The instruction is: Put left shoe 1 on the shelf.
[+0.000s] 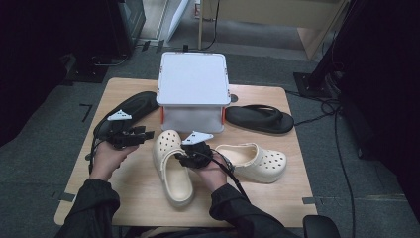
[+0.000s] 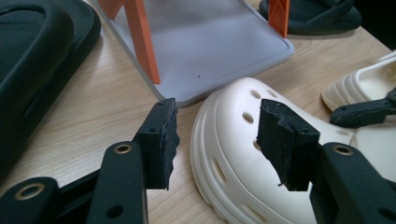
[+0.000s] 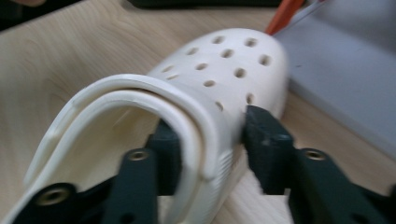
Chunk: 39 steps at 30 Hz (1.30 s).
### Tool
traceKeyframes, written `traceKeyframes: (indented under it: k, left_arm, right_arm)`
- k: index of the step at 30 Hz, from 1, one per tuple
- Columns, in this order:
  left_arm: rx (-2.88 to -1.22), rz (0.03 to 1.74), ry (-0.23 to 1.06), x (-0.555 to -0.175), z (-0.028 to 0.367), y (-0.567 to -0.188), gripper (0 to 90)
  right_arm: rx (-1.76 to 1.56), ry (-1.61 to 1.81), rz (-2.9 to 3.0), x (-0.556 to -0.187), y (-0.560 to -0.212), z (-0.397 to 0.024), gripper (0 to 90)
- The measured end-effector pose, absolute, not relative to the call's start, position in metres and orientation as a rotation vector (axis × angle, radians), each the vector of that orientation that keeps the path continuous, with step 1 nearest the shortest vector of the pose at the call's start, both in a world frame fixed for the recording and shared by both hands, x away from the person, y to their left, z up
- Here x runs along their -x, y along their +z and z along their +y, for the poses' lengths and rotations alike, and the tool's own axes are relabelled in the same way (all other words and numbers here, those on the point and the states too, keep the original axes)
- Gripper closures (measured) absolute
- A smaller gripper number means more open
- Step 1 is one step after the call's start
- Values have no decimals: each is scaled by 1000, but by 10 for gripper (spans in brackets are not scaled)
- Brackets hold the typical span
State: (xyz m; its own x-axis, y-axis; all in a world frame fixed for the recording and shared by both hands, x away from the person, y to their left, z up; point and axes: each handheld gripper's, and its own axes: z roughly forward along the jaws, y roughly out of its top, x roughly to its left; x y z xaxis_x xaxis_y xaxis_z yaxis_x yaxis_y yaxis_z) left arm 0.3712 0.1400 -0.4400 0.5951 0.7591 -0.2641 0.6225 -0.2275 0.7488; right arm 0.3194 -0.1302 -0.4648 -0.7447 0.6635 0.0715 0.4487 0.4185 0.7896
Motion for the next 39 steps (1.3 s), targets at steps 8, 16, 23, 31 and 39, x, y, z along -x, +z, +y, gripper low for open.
traceKeyframes:
  k: [8, 16, 23, 31, 39]
  left_arm:
    - [-1934, 1102, 200, -371, 141, -439, 487]
    - [-1925, 1101, 198, -370, 141, -438, 492]
    - [-1924, 1091, 189, -370, 143, -436, 513]
    - [-1922, 1066, 192, -374, 142, -428, 542]
    - [-1963, 994, 184, -378, 132, -412, 594]
  right_arm:
    - [-1042, 1210, 2382, -321, -459, -141, 755]
    - [-1071, 1190, 2316, -339, -444, -147, 757]
    - [-1154, 1130, 2245, -374, -445, -144, 755]
    - [-1223, 1072, 2166, -397, -449, -142, 751]
    - [-1290, 1096, 2132, -403, -453, -141, 701]
